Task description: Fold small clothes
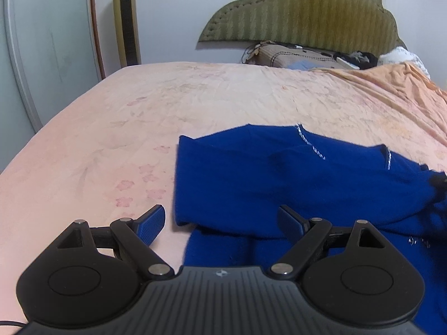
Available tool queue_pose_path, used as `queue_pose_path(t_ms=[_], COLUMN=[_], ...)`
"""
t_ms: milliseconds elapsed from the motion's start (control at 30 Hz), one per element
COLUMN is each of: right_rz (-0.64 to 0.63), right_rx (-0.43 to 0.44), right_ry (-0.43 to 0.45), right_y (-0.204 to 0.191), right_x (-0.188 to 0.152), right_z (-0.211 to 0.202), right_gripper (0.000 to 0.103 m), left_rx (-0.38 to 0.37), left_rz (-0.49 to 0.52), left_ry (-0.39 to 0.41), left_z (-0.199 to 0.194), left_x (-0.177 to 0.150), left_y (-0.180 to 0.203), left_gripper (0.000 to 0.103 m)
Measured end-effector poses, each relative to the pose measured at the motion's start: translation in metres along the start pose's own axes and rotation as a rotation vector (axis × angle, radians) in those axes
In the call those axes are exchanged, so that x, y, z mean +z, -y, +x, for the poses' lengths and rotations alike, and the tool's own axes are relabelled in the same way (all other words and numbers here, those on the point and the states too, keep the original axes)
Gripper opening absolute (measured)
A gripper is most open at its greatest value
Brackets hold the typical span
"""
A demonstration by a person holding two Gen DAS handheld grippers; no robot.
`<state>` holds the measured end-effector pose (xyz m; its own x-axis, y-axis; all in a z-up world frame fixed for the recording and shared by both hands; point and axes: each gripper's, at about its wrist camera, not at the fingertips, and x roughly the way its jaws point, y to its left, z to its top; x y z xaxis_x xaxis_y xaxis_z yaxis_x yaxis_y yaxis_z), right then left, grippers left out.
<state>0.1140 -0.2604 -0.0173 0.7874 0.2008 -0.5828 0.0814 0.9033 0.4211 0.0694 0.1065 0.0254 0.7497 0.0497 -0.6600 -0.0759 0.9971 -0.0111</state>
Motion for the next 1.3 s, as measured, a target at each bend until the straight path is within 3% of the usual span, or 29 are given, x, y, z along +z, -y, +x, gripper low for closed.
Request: queue_pose_path(t_ms=[133,200,300,367,467,533,667,700,767,800,833,867,1033,1067,1167,1233,1300], right_rz=[-0.052,-0.075,-0.078,-0.056,-0.086,-0.1,0.078,0.124,0.201,0.255,0.278,0.27,-0.033,-0.082,-0.061,-0.017,-0.046], right_rx=[-0.069,-0.136,-0.202,-0.23,-0.19,-0.192,-0.227,-0.219,-0.101,-0.026,-0.003,-0.013,-0.152,-0.194,-0.298,-0.322,-0.264], right_ry=[0.115,0.099,0.023,0.066,0.104,0.089,0.131,0.113,-0.004,-0.039,-0.04,-0.032,0.111,0.115,0.082,0.132,0.179], right_y=[-0.011,-0.009,0.003,0.006,0.001,0.003,0.041,0.051,0.07,0.078,0.082,0.083,0.048,0.043,0.052,0.055,0.044], right_x=[0.01,0.01,0.002,-0.004,-0.014,-0.016,0.003,0.011,0.023,0.026,0.027,0.029,0.024,0.022,0.02,0.013,0.0], right_z=[-0.031,-0.029,-0.016,-0.024,-0.039,-0.039,-0.031,-0.024,-0.001,0.009,0.011,0.009,-0.029,-0.029,-0.021,-0.034,-0.055], right_gripper=[0.006,0.007,0.017,0.018,0.032,0.032,0.037,0.039,0.046,0.043,0.025,0.01,0.009,0.01,0.033,0.031,0.034], left_rx=[-0.015,-0.015,-0.013,-0.016,-0.013,-0.019,-0.016,-0.016,-0.015,-0.013,-0.009,-0.006,-0.016,-0.02,-0.032,-0.021,-0.012], left_rz=[-0.017,0.006,0.048,0.07,0.084,0.084,0.103,0.109,0.116,0.118,0.119,0.118,0.116,0.12,0.155,0.179,0.183], left_ry=[-0.009,-0.028,-0.062,-0.074,-0.088,-0.089,-0.082,-0.083,-0.083,-0.083,-0.082,-0.081,-0.095,-0.098,-0.089,-0.085,-0.104], left_z=[0.003,0.008,0.015,0.017,0.017,0.015,0.009,0.009,0.009,0.009,0.009,0.009,0.018,0.019,0.016,0.016,0.02], left_x=[0.0,-0.004,-0.013,-0.019,-0.023,-0.025,-0.025,-0.025,-0.025,-0.025,-0.025,-0.025,-0.021,-0.022,-0.026,-0.031,-0.034], left_y=[-0.002,0.002,0.009,0.012,0.014,0.014,0.018,0.02,0.021,0.022,0.022,0.023,0.029,0.031,0.038,0.042,0.042], left_gripper=[0.088,0.088,0.088,0.088,0.088,0.088,0.088,0.088,0.088,0.088,0.088,0.088,0.088,0.088,0.088,0.088,0.088])
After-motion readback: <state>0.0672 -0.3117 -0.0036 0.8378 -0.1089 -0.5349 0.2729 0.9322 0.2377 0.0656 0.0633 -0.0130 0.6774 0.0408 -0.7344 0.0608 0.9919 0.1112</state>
